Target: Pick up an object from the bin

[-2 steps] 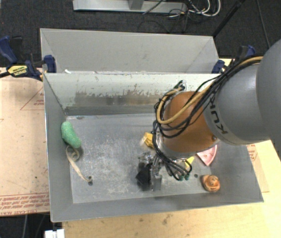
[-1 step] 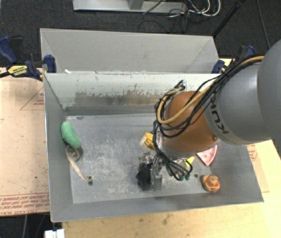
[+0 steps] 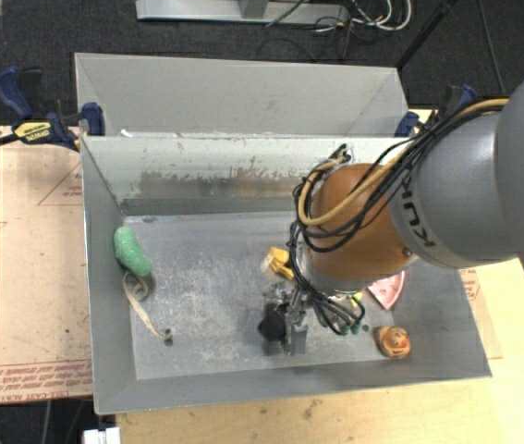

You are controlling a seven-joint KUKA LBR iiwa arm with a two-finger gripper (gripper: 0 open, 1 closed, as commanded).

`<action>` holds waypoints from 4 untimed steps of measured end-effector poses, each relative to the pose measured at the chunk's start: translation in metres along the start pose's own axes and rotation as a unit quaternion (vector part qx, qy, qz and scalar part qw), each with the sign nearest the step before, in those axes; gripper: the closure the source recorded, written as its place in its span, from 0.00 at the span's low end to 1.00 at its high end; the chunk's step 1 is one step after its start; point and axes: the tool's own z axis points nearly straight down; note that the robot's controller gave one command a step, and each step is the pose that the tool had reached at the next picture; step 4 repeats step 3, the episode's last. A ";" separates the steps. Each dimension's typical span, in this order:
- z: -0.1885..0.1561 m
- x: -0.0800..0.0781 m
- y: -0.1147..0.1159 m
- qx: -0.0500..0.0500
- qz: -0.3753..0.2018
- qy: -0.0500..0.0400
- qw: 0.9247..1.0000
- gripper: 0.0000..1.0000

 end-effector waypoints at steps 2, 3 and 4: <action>-0.046 -0.001 0.000 0.001 0.001 -0.004 1.000 1.00; -0.057 -0.002 0.000 0.001 0.001 -0.007 1.000 1.00; -0.057 -0.002 0.000 0.001 0.001 -0.007 1.000 1.00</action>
Offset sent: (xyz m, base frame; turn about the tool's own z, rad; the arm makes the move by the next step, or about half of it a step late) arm 0.0001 0.0000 0.0554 0.0000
